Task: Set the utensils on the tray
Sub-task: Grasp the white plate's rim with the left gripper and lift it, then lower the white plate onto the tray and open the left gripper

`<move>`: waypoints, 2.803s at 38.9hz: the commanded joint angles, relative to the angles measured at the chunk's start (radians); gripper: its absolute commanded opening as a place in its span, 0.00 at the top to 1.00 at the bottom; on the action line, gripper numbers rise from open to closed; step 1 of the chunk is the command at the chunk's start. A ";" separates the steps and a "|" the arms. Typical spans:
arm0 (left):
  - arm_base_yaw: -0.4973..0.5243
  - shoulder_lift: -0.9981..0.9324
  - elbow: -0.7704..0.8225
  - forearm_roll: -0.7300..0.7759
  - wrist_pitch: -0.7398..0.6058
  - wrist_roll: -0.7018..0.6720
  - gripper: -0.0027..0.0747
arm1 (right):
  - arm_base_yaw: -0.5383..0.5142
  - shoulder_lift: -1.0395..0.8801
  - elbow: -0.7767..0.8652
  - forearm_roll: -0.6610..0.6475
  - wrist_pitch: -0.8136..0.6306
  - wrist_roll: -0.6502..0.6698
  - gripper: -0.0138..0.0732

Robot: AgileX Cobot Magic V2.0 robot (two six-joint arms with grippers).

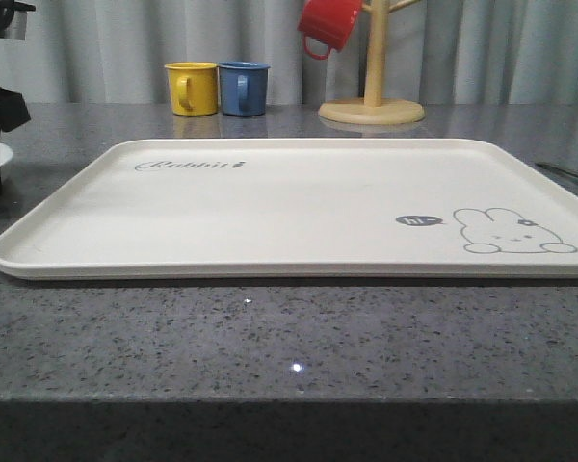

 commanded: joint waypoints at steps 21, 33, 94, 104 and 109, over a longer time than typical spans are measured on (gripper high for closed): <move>-0.017 -0.107 -0.241 0.011 0.199 0.002 0.99 | -0.005 0.013 -0.033 -0.006 -0.072 -0.009 0.17; -0.241 -0.102 -0.453 0.166 0.287 -0.089 0.99 | -0.005 0.013 -0.033 -0.006 -0.072 -0.009 0.17; -0.667 0.157 -0.507 0.060 0.228 -0.146 0.55 | -0.005 0.013 -0.033 -0.006 -0.072 -0.009 0.17; -0.556 0.088 -0.516 0.106 0.198 -0.146 0.70 | -0.005 0.013 -0.033 -0.006 -0.072 -0.009 0.17; -0.459 0.033 -0.503 0.074 0.158 -0.148 0.83 | -0.005 0.013 -0.033 -0.006 -0.072 -0.009 0.17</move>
